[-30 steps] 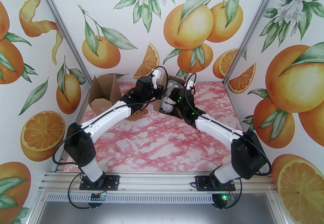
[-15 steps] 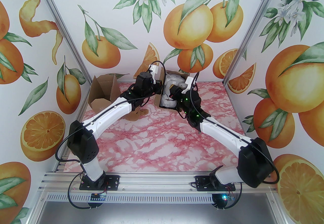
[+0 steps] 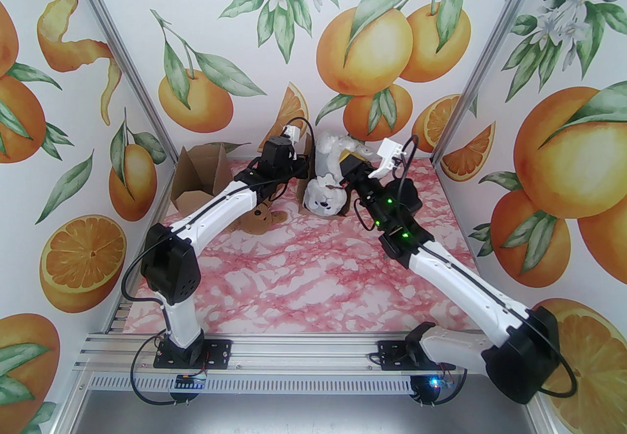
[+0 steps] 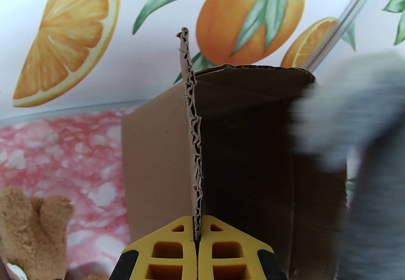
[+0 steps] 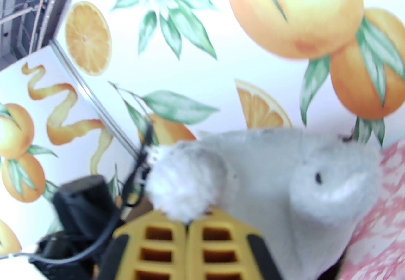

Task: Unpack the express box

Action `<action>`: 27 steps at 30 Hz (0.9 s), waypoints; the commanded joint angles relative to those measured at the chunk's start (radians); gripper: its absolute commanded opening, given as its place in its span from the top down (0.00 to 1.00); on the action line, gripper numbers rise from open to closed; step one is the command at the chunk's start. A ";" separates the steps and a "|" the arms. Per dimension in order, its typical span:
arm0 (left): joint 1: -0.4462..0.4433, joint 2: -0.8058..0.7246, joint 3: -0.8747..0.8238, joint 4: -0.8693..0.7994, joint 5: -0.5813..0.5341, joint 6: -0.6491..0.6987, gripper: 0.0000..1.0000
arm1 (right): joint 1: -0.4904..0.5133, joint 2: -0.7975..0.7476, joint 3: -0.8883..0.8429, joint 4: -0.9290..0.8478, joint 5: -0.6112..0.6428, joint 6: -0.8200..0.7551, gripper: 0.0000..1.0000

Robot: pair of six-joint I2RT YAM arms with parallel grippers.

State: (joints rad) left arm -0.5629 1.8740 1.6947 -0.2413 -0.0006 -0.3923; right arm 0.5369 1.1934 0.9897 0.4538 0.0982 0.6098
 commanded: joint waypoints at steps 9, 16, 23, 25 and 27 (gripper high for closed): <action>0.027 0.038 0.081 -0.070 0.048 -0.027 1.00 | -0.065 -0.179 0.032 -0.042 0.110 -0.151 1.00; 0.054 0.081 0.137 -0.145 0.068 -0.048 1.00 | -0.134 -0.262 0.041 -0.182 0.140 -0.174 1.00; 0.080 0.086 0.148 -0.186 0.079 -0.064 1.00 | -0.201 -0.262 0.002 -0.336 0.141 -0.167 1.00; 0.081 0.085 0.149 -0.188 0.083 -0.068 1.00 | -0.213 -0.226 -0.016 -0.374 0.140 -0.171 1.00; 0.083 0.082 0.148 -0.189 0.087 -0.069 1.00 | -0.223 -0.177 -0.051 -0.385 0.159 -0.170 1.00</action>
State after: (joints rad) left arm -0.4847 1.9579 1.8027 -0.4107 0.0654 -0.4469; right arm 0.3275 0.9604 0.9806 0.1291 0.2306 0.4507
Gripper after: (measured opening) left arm 0.054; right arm 0.052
